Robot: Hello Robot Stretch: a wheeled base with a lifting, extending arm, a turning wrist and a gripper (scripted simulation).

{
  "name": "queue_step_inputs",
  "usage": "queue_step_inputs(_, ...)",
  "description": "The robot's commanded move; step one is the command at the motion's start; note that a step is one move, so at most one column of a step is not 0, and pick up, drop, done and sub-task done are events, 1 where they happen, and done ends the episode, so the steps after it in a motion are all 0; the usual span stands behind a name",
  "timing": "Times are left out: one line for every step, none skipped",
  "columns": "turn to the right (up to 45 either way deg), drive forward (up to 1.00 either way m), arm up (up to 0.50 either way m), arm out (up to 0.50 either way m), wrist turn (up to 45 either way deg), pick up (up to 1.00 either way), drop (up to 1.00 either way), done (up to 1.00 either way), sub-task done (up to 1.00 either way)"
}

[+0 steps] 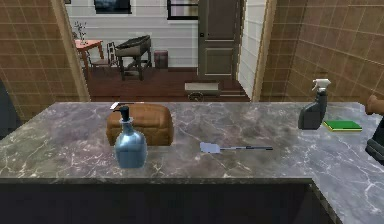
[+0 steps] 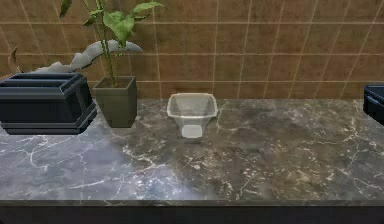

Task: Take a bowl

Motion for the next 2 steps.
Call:
queue_step_inputs(0.0,0.00,0.50,0.00,0.0,0.00,0.00,0.00,0.00)
queue_step_inputs(0.0,0.00,0.38,0.00,0.0,0.00,0.00,0.00,0.00)
